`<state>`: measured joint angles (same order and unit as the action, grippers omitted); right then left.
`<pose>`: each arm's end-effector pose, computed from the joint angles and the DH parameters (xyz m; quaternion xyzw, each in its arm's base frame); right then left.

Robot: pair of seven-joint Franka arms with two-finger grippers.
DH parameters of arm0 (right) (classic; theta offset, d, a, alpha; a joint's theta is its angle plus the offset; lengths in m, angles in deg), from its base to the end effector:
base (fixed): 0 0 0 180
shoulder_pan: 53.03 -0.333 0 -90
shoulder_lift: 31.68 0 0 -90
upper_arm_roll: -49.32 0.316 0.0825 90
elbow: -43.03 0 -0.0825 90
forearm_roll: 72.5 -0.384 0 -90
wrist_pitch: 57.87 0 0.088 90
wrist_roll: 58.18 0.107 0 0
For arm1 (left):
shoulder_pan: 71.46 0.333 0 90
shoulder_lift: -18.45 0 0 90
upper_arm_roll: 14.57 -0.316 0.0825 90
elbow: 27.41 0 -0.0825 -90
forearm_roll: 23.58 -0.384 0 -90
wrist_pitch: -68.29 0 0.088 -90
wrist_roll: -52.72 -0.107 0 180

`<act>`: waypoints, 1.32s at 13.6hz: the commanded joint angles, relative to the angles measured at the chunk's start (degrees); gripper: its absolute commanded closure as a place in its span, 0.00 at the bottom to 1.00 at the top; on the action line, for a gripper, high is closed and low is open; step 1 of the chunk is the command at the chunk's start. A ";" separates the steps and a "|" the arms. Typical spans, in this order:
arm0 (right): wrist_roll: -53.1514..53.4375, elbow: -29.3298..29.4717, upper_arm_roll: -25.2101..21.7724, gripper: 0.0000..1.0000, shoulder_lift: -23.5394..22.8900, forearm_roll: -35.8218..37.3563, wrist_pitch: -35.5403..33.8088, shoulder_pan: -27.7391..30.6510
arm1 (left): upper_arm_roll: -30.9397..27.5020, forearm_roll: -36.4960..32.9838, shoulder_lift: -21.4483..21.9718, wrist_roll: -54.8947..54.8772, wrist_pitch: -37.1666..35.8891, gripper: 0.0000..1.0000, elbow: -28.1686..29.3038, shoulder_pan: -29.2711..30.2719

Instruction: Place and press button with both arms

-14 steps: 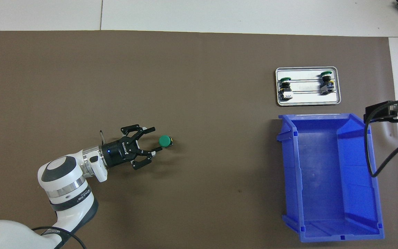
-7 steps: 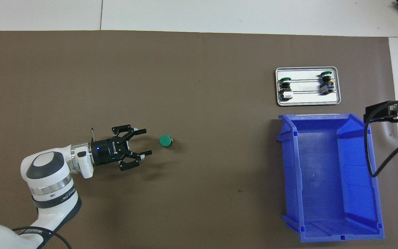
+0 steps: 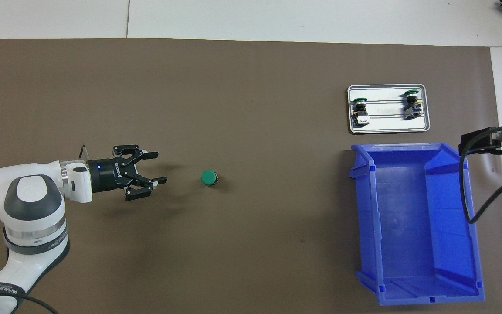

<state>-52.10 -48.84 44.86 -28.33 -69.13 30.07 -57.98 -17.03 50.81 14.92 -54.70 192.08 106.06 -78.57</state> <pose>0.5326 -0.0032 0.6378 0.9984 -0.0496 -0.0036 0.0274 0.5018 -0.0794 0.3143 0.7674 -0.4379 0.3021 0.3579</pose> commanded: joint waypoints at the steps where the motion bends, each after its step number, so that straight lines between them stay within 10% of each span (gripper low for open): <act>1: -1.42 -0.67 0.06 0.00 0.96 -0.83 -0.49 0.28 | -0.08 -3.98 2.29 6.24 3.20 0.19 0.48 -0.02; 18: -1.42 -0.67 0.06 0.00 0.96 -0.83 -0.49 0.37 | 0.26 -39.36 10.56 54.99 4.62 0.09 -8.74 1.57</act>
<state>-52.10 -48.84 44.86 -28.33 -69.13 30.07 -57.98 -17.15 17.79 23.77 -7.70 197.06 98.63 -76.49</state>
